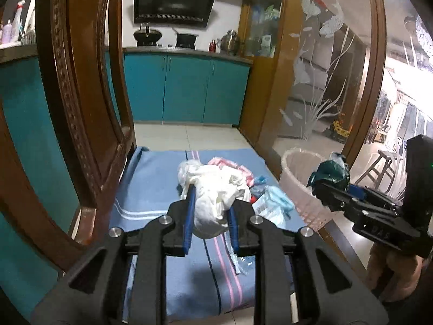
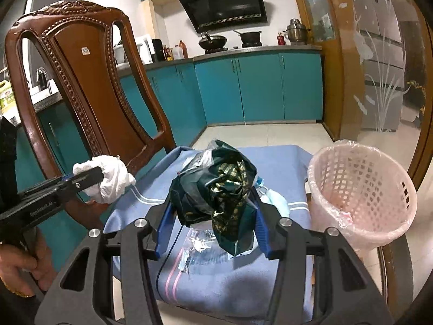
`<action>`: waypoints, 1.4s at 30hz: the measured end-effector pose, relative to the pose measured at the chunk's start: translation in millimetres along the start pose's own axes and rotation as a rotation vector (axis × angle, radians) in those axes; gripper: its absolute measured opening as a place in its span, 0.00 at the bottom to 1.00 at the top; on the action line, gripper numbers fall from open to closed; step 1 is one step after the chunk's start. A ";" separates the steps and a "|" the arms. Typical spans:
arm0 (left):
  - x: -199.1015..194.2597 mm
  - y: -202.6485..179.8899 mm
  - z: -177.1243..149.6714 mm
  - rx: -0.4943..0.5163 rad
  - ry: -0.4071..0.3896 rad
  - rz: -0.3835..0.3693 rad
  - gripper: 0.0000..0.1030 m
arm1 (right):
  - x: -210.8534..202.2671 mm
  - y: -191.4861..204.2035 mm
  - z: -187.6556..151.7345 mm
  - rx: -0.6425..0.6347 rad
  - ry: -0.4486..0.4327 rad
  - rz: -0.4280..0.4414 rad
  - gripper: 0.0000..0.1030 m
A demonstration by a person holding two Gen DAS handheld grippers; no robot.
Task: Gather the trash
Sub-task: 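Carry the green wrapper over the wastebasket with the right gripper, then open the right gripper to drop the wrapper while the left gripper carries the tissue toward the basket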
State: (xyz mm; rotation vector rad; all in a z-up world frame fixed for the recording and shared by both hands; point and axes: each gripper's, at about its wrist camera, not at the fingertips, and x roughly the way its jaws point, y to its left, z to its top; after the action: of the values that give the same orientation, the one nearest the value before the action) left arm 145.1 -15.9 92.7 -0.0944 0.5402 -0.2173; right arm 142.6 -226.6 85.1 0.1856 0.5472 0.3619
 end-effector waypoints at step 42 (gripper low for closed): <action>20.3 15.6 -8.8 -0.009 0.093 0.023 0.22 | 30.9 -185.1 23.4 0.279 -0.002 -0.382 0.55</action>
State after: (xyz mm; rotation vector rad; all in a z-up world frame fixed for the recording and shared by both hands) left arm 160.3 -5.7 72.8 -0.0869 0.6350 -0.1974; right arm 232.5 -387.0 40.7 0.3429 0.6166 -0.0882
